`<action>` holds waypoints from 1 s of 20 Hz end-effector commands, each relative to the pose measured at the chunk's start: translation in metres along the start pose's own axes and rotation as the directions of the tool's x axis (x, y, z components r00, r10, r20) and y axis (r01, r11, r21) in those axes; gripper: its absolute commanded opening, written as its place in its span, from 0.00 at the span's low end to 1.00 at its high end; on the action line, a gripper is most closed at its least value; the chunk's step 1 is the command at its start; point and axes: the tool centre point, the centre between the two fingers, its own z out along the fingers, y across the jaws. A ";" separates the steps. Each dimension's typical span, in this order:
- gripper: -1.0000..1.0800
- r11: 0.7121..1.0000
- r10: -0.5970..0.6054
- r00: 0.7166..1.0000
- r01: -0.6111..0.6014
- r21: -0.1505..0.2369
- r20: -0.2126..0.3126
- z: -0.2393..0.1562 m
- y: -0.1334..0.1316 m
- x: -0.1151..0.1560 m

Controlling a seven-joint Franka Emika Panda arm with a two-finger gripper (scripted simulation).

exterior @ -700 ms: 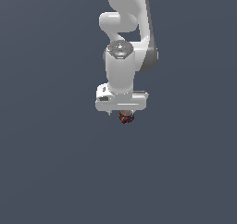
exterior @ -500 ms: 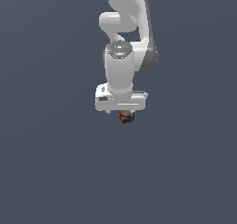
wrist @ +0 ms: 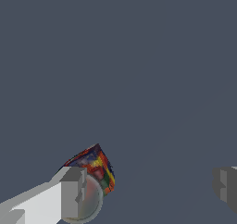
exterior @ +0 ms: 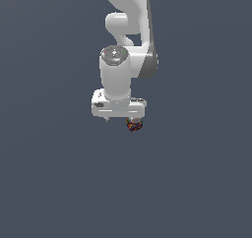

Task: Pick up the object and move it to a goal position.

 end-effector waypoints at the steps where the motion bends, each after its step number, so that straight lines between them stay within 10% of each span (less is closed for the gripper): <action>1: 0.96 1.000 -0.004 1.000 0.004 0.000 0.000 0.000 -0.001 0.000; 12: 0.96 0.989 -0.150 0.989 0.150 -0.001 -0.002 0.017 -0.022 -0.018; 20: 0.96 0.930 -0.367 0.930 0.367 -0.002 -0.005 0.041 -0.053 -0.048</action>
